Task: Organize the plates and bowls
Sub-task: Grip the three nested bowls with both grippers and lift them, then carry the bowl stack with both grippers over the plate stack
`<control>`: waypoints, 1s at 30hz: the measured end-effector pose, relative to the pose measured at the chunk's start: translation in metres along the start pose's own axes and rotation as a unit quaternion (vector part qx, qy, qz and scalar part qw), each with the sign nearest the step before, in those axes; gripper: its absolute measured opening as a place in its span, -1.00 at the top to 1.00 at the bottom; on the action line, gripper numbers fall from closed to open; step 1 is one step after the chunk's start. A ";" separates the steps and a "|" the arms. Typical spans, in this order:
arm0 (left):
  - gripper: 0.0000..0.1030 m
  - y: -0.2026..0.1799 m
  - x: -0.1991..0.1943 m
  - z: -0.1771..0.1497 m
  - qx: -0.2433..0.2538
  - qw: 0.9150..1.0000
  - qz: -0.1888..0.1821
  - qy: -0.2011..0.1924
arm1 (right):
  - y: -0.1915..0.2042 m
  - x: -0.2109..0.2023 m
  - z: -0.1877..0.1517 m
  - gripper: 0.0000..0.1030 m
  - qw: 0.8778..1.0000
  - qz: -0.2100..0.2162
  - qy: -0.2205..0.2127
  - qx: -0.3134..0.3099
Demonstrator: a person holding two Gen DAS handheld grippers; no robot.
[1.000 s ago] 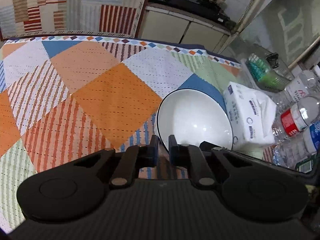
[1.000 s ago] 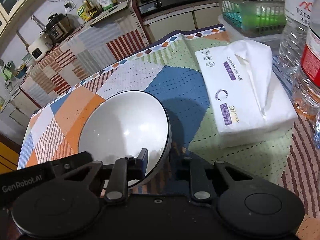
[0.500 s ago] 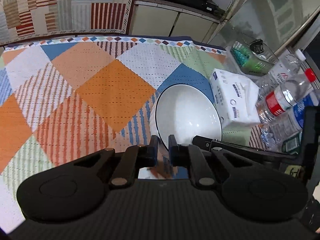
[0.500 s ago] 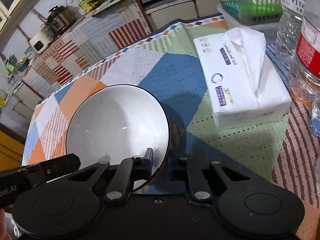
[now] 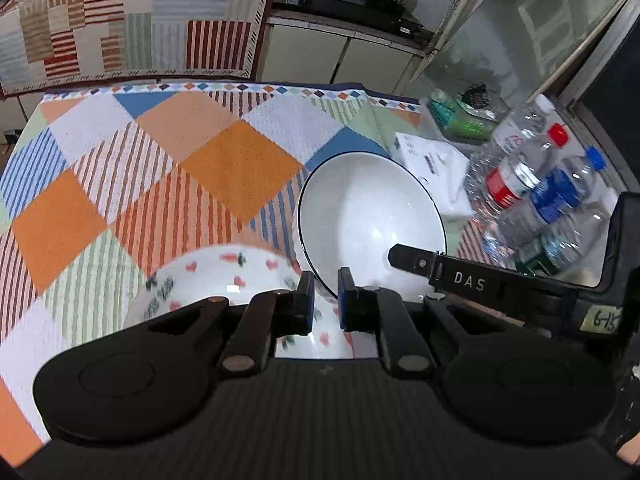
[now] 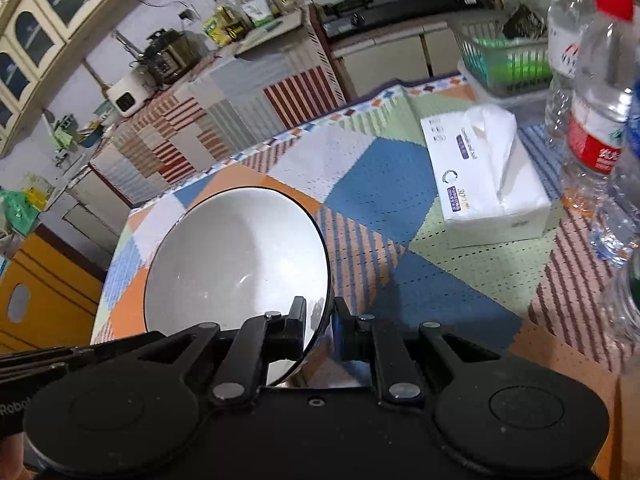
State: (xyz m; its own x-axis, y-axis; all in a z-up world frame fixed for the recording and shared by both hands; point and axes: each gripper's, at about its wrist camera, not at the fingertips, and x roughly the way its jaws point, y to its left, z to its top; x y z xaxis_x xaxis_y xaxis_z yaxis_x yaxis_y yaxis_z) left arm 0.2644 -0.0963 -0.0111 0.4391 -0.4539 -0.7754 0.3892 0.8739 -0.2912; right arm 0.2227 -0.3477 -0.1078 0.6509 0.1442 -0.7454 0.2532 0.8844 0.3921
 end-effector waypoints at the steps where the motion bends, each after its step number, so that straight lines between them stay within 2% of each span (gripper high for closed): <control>1: 0.81 -0.001 -0.005 -0.005 0.001 1.000 -0.001 0.002 | 0.003 -0.007 -0.004 0.66 1.000 -0.002 -0.004 -0.008; 9: 0.81 -0.017 -0.047 -0.044 0.004 1.000 0.008 0.014 | 0.012 -0.059 -0.041 0.66 0.999 0.007 -0.020 -0.028; 18: 0.81 -0.026 -0.083 -0.071 0.016 0.999 0.002 0.029 | 0.026 -0.101 -0.067 0.66 0.998 0.004 -0.020 -0.052; 24: 0.81 -0.025 -0.086 -0.096 0.010 0.998 -0.010 0.056 | 0.026 -0.114 -0.091 0.66 0.998 -0.007 -0.005 -0.055; 29: 0.81 -0.020 -0.071 -0.120 -0.011 0.994 -0.031 0.101 | 0.023 -0.121 -0.114 0.66 0.998 -0.024 0.009 -0.065; 30: 0.88 -0.020 -0.068 -0.123 -0.015 0.993 -0.039 0.110 | 0.022 -0.122 -0.118 0.66 0.997 -0.028 0.012 -0.067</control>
State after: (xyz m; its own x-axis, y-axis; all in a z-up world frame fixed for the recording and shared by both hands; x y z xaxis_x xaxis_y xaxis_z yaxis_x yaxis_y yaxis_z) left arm 0.1268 -0.0617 -0.0217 0.2206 -0.4742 -0.8523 0.3898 0.8439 -0.3687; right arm 0.0651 -0.2931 -0.0718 0.6210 0.1020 -0.7771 0.1892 0.9427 0.2749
